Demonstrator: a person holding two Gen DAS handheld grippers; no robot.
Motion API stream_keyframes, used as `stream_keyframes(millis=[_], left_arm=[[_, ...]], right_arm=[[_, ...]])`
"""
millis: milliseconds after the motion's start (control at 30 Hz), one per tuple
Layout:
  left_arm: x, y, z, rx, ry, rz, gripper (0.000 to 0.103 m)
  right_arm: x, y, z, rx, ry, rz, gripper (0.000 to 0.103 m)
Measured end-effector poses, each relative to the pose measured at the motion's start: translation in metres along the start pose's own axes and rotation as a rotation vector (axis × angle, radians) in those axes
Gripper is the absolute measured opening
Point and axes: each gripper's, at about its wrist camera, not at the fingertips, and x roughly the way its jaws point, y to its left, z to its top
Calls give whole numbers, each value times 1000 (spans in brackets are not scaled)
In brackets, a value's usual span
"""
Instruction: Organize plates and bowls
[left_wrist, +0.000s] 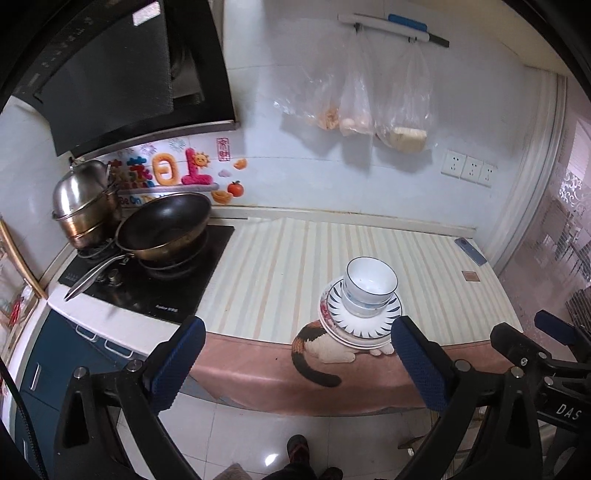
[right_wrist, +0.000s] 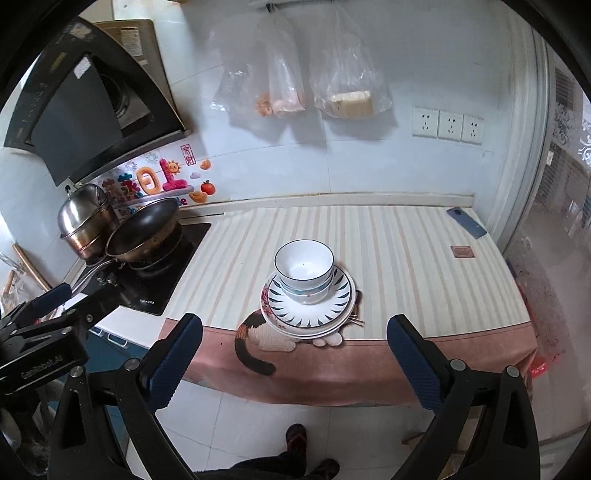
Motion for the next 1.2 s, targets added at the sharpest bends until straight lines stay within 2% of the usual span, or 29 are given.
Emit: stream_keyframes(millis=[433, 1200], left_arm=[[-31, 4, -17, 11, -40, 23, 103], [-31, -4, -22, 19, -35, 31, 103]], right_arm=[[-37, 12, -12, -22, -61, -21, 103], [-37, 4, -9, -16, -68, -35, 103]])
